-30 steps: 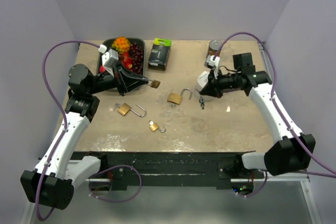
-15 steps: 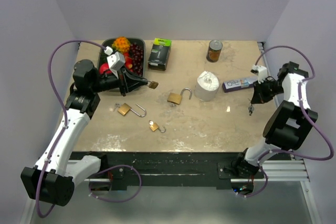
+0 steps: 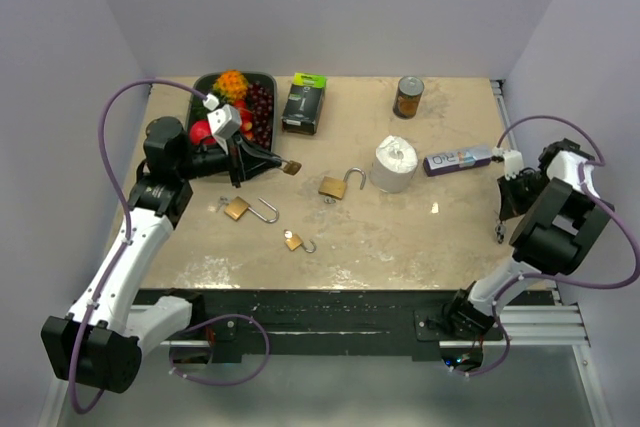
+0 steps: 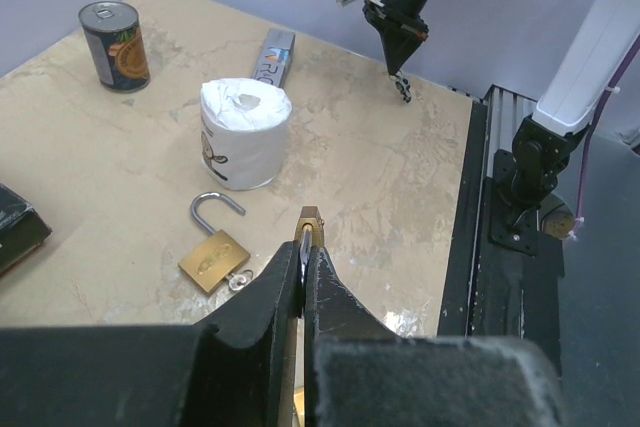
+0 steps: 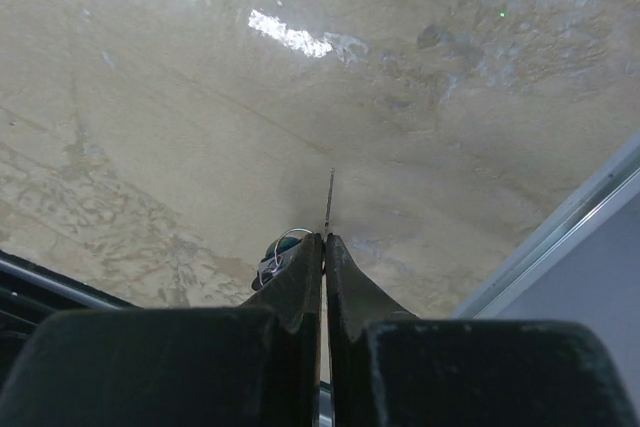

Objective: Lock with the key
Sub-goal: Place the key at the center of the board.

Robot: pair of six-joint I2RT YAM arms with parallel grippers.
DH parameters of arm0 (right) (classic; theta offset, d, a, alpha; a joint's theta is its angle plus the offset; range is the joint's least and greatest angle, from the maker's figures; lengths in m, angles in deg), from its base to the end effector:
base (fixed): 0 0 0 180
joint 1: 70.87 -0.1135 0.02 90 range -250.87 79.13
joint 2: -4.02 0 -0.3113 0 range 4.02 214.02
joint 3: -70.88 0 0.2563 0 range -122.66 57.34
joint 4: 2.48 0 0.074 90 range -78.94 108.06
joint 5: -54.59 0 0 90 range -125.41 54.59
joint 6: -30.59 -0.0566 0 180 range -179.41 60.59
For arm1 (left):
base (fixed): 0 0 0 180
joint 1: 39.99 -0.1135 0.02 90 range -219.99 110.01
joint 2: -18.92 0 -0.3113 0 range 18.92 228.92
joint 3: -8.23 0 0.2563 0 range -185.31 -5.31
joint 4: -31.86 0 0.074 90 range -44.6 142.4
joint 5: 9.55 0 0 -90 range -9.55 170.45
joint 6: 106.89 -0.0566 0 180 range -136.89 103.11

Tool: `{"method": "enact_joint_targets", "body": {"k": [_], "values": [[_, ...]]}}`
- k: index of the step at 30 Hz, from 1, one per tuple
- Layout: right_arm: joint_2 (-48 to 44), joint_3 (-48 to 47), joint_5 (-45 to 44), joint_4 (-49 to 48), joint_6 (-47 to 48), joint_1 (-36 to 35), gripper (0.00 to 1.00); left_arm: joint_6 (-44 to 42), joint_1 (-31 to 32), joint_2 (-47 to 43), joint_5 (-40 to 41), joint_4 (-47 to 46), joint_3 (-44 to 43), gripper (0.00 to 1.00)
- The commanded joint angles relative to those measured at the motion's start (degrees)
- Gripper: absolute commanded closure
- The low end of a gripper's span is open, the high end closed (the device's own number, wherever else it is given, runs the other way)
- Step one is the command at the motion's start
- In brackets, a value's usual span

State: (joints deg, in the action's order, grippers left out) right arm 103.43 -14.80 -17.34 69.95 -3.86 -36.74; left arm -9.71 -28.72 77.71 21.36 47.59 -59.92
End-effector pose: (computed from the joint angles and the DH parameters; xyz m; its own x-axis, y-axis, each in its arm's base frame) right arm 0.2817 -0.1697 0.2323 -0.8929 -0.3419 -0.2931 -0.3891 0.9134 0.1198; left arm 0.2004 -0.0895 0.4100 -0.2250 -0.0206 -0.9741 0.9157 0.3372 -0.2187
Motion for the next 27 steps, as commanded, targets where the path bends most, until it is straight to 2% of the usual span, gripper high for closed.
{"method": "enact_joint_targets", "body": {"k": [1, 3, 7, 24, 27], "values": [[0.2, 1.1, -2.8, -3.8, -0.1, 0.2, 1.0, -1.7, 0.0, -0.5, -0.2, -2.5, 0.2, 1.0], [0.5, 1.4, -2.7, -4.8, -0.5, 0.3, 1.0, -0.9, 0.2, -0.6, -0.1, -2.7, 1.0, 1.0], [2.2, 0.7, -1.2, -5.2, -1.9, 0.1, 0.93, 0.2, 1.3, -1.5, 0.4, -2.9, 3.0, 1.0], [4.3, -0.6, 2.8, -6.3, -7.7, -6.2, 0.94, 0.8, 3.6, -3.5, 1.7, 1.1, 6.6, 1.0], [4.4, -0.3, 3.2, -6.4, -8.2, -6.8, 0.82, 0.4, 3.7, -3.8, 2.0, 1.8, 6.6, 1.0]]}}
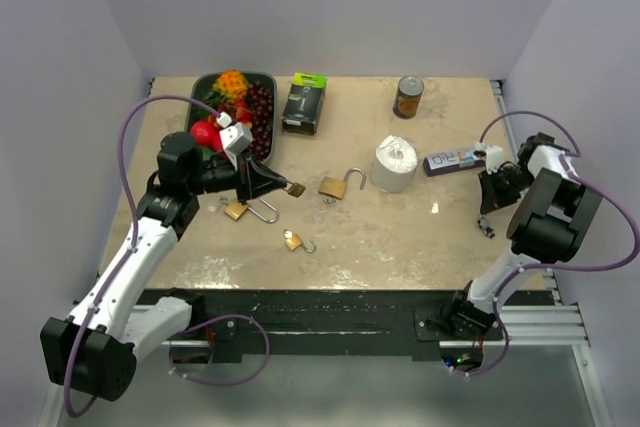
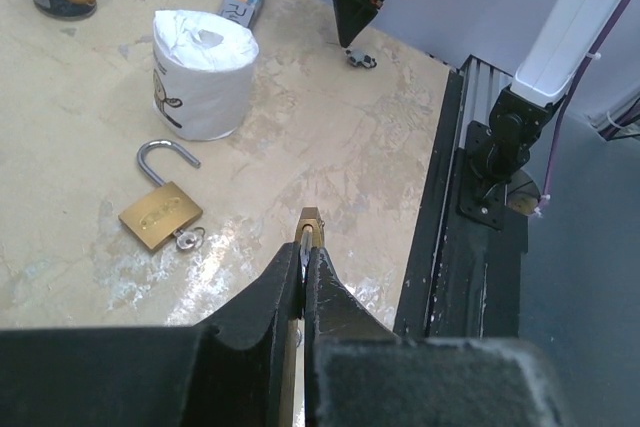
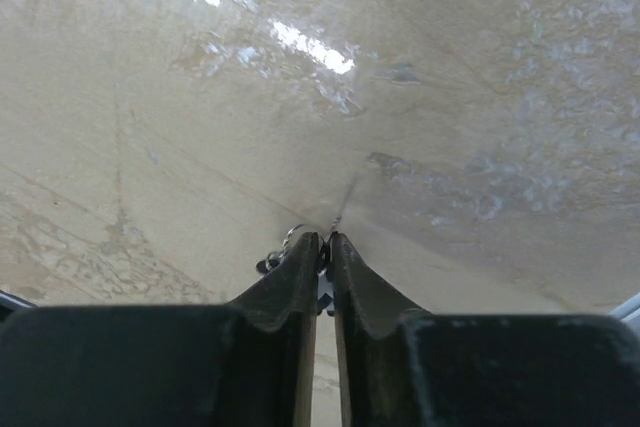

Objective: Lock with the key
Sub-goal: Place the key at the center of the board, then place the lock at the center of the board.

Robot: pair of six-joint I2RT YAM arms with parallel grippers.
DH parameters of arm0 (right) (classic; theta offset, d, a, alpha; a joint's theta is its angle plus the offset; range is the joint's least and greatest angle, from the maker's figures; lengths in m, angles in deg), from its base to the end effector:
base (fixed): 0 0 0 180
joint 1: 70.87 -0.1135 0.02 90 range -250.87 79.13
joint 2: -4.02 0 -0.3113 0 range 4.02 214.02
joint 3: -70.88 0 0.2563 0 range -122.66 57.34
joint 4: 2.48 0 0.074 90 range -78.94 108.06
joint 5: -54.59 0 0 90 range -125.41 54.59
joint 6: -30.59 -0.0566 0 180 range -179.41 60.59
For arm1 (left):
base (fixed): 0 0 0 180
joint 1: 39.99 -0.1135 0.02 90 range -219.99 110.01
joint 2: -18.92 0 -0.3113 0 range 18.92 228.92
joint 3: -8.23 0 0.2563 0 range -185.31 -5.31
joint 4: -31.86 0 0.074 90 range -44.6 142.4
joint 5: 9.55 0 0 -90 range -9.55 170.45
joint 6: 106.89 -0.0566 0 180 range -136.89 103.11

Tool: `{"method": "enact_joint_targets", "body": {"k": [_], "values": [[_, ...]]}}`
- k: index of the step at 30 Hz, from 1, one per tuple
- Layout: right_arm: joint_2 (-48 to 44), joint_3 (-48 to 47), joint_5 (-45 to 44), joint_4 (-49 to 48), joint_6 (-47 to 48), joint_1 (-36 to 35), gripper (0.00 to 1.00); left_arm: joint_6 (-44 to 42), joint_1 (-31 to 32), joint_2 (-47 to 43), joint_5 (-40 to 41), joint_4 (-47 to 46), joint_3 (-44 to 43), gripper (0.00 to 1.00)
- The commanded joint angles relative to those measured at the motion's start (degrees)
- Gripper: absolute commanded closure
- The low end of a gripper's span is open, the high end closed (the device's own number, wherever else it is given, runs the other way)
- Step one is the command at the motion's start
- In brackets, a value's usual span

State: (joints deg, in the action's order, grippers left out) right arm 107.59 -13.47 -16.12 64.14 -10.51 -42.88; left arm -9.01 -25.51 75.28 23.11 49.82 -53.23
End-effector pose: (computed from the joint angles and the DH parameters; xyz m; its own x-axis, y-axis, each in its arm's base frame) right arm 0.3128 -0.1451 0.2047 -0.8968 -0.3288 -0.2960 -0.3864 0.9080 0.1619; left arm 0.1863 -0.0973 0.3722 -0.3409 0.0116 -0.9400 0.8913 0.3219 -0.3193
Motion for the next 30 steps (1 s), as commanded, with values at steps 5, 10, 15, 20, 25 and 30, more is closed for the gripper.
{"method": "enact_joint_targets", "body": {"k": [5, 10, 15, 20, 25, 30], "values": [[-1.4, -3.5, 3.9, 0.3, -1.9, -1.3, 0.48, 0.5, 0.9, -1.3, 0.1, 0.3, 0.4, 1.0], [-6.1, -7.1, 7.2, 3.2, -1.4, -3.5, 0.34, 7.0, 4.0, -1.0, 0.5, -2.1, 2.8, 1.0], [-15.4, -11.1, 11.6, 5.3, -3.3, -12.1, 0.12, 13.6, 6.5, 0.6, 2.1, -3.5, 4.1, 1.0], [-27.0, -10.1, 15.4, -1.3, -13.8, -27.5, 0.01, 22.0, 7.2, 3.8, 2.2, -8.5, 4.9, 1.0], [-31.7, -7.4, 11.2, -10.5, -22.2, -46.9, 0.01, 35.9, 7.2, 5.2, 5.1, -16.0, 7.3, 1.0], [-30.2, -6.9, 4.4, -16.0, -26.3, -59.1, 0.01, 42.3, 7.2, 6.4, 9.6, -11.9, 5.2, 1.0]]}}
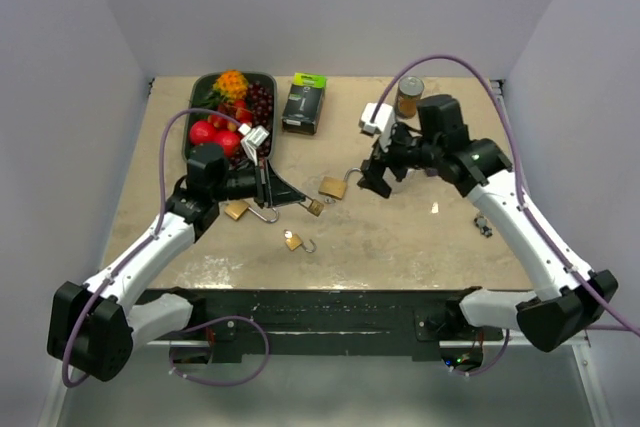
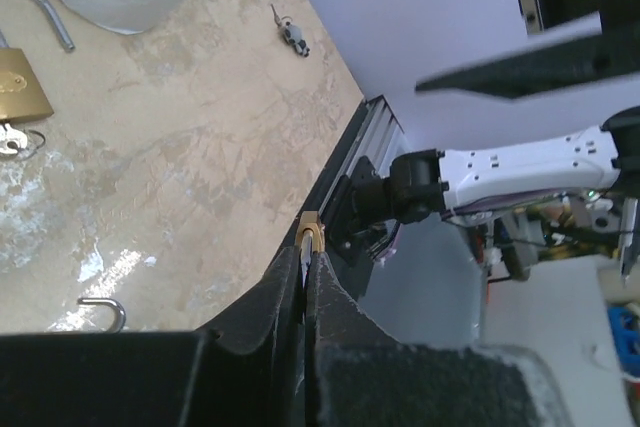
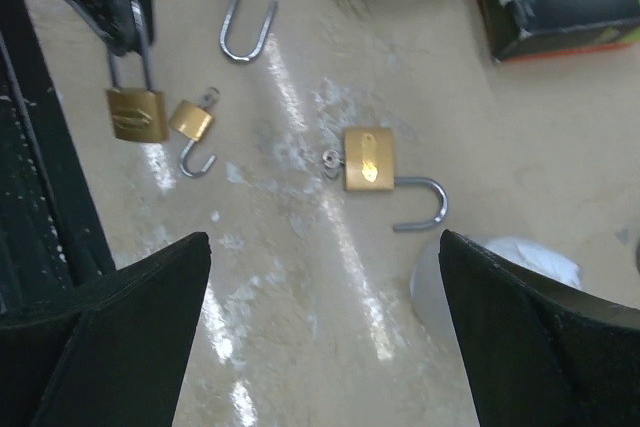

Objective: Lock with the key
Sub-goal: Place the lock at the center of the board.

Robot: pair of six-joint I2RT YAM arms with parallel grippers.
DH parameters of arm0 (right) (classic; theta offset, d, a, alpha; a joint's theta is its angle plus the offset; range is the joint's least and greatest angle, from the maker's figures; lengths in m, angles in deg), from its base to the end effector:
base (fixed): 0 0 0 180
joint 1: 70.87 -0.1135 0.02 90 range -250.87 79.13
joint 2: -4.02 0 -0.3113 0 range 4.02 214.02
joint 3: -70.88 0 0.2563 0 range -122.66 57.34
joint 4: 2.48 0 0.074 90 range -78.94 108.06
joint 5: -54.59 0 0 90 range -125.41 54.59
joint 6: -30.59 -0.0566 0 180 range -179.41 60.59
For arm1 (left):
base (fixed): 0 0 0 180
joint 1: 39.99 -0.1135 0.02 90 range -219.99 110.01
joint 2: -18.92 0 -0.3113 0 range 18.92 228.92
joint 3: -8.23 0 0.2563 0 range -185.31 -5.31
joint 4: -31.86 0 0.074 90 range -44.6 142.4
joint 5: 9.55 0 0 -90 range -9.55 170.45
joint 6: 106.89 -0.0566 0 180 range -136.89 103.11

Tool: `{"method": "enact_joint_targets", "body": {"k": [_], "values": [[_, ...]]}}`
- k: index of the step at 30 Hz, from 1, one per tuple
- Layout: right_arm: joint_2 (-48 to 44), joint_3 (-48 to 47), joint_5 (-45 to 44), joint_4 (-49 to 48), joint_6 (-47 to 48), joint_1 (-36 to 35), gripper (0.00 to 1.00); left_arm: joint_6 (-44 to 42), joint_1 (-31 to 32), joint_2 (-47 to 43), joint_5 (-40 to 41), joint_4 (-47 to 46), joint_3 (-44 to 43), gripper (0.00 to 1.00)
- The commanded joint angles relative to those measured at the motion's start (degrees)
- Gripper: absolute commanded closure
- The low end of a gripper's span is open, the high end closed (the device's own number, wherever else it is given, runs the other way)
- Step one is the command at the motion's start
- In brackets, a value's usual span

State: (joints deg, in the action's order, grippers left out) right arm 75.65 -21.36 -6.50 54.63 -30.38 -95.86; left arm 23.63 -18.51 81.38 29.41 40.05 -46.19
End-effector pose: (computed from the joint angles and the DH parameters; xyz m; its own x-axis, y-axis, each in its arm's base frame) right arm 0.2251 0.1351 0.4257 -0.1210 -0.5251 -0.8424 -0.8930 0.4283 -0.1387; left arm 0.2026 -0.1270 0.3230 -0.7987 -0.1247 -0.5887 0.5342 0.3035 -0.7890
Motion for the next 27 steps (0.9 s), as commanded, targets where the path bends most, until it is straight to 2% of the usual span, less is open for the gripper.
{"method": "enact_joint_targets", "body": {"k": [1, 7, 14, 18, 19, 21, 22, 25, 27], "values": [[3.3, 0.9, -5.4, -7.5, -7.0, -8.8, 0.01, 10.4, 0.1, 0.6, 3.9, -2.0, -2.0, 1.0], [7.9, -1.7, -8.7, -10.4, -9.5, -19.5, 0.04, 13.8, 0.2, 0.7, 6.9, 1.6, -2.8, 1.0], [12.1, -3.7, -11.0, -10.0, -7.9, -24.2, 0.14, 14.4, 0.2, 1.8, 4.8, 4.6, -4.7, 1.0], [13.1, -4.1, -12.6, -9.6, -6.5, -25.8, 0.28, 16.2, 0.2, 1.5, 3.9, 2.6, -3.2, 1.0], [13.1, -4.0, -13.5, -9.6, -6.0, -25.8, 0.36, 16.4, 0.2, 1.3, 3.7, 2.3, -3.0, 1.0], [12.9, -3.7, -14.2, -9.5, -5.5, -25.8, 0.43, 16.8, 0.1, 0.9, 3.8, 1.7, -2.4, 1.0], [12.7, -3.5, -14.5, -9.5, -5.2, -25.8, 0.51, 16.9, 0.0, 0.5, 3.8, 1.6, -2.4, 1.0], [12.3, -2.8, -15.1, -9.6, -4.9, -25.8, 0.64, 17.8, -0.1, -0.3, 3.7, 1.0, -1.8, 1.0], [12.2, -2.5, -15.5, -9.5, -4.9, -25.8, 0.77, 18.0, -0.2, -0.6, 3.5, 0.4, -1.7, 1.0]]}}
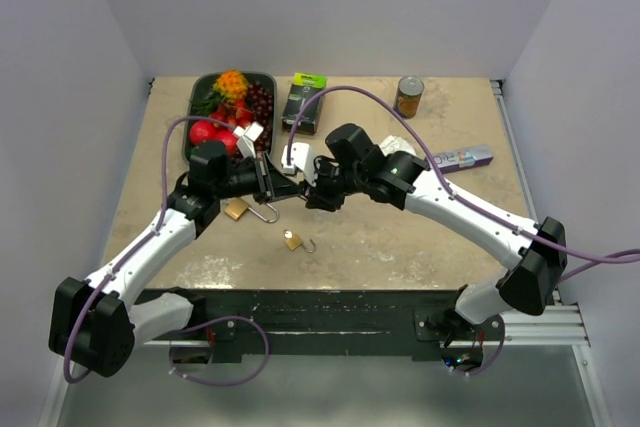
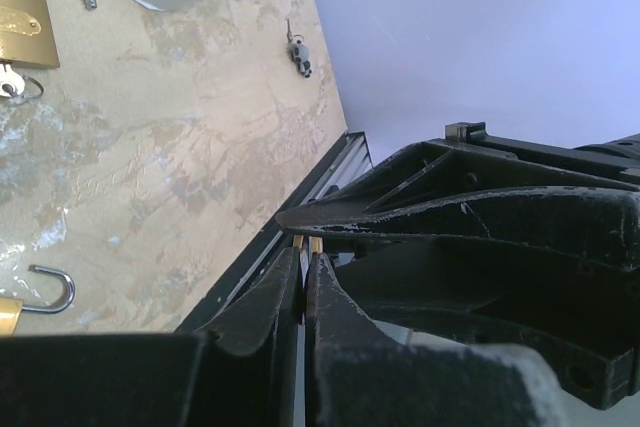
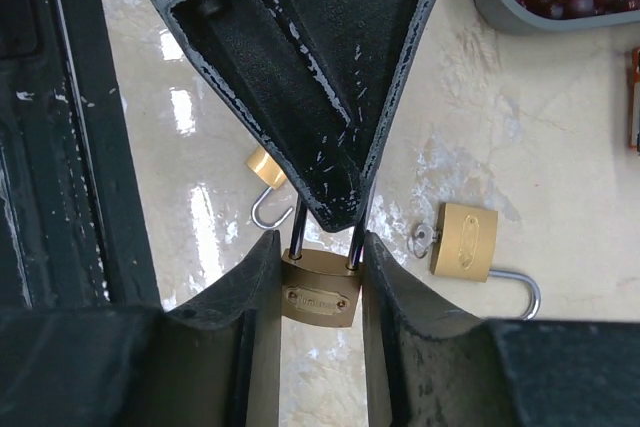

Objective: Lock with the key
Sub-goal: Place the lock at the center of the board.

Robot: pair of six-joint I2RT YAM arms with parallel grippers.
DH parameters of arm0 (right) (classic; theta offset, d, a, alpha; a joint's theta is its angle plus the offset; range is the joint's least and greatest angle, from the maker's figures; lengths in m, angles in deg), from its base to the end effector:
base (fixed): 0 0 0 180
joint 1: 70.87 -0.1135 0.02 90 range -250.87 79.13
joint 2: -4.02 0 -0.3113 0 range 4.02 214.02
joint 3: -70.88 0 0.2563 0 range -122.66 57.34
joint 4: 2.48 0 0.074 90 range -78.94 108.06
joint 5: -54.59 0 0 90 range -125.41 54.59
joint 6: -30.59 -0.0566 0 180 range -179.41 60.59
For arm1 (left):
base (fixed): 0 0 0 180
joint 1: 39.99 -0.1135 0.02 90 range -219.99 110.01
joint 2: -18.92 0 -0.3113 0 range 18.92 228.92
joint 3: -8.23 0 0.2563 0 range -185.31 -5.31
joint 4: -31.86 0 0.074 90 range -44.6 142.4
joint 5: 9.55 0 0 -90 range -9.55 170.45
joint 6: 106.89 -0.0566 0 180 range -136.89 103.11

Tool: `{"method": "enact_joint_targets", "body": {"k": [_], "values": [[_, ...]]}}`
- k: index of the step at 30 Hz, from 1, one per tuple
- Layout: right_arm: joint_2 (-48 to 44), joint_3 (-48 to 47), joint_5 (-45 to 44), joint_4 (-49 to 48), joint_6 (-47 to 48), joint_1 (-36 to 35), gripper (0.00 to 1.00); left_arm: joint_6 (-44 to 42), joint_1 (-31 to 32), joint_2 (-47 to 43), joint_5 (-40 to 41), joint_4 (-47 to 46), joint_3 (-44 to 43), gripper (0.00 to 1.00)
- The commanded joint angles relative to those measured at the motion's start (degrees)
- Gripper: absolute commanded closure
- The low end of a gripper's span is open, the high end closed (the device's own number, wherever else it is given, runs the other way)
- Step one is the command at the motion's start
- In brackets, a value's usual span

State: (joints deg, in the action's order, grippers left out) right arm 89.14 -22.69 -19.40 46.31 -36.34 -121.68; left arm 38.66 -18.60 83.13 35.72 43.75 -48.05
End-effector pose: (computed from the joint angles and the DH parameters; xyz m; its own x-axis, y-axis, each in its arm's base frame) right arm 0.2058 0.2772 0.3782 -0.0323 -0.6357 -0.7712 -0.9679 0.2123 -0.1344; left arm 0.2144 -0.1268 0.3197 -0.9006 -0.2764 -0.3354 0.2350 0.3396 -0.9108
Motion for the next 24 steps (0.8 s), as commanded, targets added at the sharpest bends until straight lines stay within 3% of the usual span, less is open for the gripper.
{"method": "enact_joint_targets", "body": {"k": [1, 3, 4, 5, 6, 8, 9, 12, 17, 20, 24], "values": [[-1.6, -1.0, -2.7, -1.1, 1.3, 0.0, 0.82, 2.9, -0.1, -2.4, -3.0, -3.4, 0.3, 1.0], [-2.0, -0.7, -2.8, -0.8, 1.4, 0.0, 0.93, 2.6, -0.3, -2.5, -3.1, -3.8, 0.5, 0.99], [-2.4, -0.5, -2.7, -0.4, 1.1, 0.0, 0.96, 2.4, -0.5, -2.5, -3.2, -4.0, 0.6, 0.91], [-2.8, -0.1, -3.1, -0.4, 0.9, 0.1, 0.99, 1.7, -1.2, -2.7, -3.1, -4.1, 0.6, 0.81], [-3.1, 0.8, -4.0, -0.4, 0.8, 0.3, 0.99, 1.2, -1.8, -2.9, -3.0, -4.0, 0.6, 0.59], [-4.6, 2.2, -4.1, -0.2, 0.3, 1.2, 1.0, -1.4, -3.7, -3.6, -2.6, -2.8, -0.2, 0.44], [-5.1, 3.4, -3.8, -0.1, 0.0, 3.1, 1.0, -3.0, -4.4, -3.7, -2.5, -0.8, -0.8, 0.21], [-6.7, 4.8, -1.5, 1.8, -2.0, 10.4, 1.0, -13.2, -7.6, -5.5, -0.6, 7.1, -4.6, 0.01], [-10.8, 8.7, -1.1, 9.7, 0.4, 26.1, 1.0, -37.5, -9.3, -9.7, 10.1, 16.8, -10.6, 0.01], [-14.3, 12.8, -4.0, 14.2, 5.8, 35.9, 1.0, -46.5, -9.3, -11.9, 11.3, 17.5, -11.2, 0.01], [-15.6, 17.3, -4.5, 20.3, 12.0, 50.2, 1.0, -49.7, -9.3, -13.8, 11.8, 15.5, -10.0, 0.01]]}}
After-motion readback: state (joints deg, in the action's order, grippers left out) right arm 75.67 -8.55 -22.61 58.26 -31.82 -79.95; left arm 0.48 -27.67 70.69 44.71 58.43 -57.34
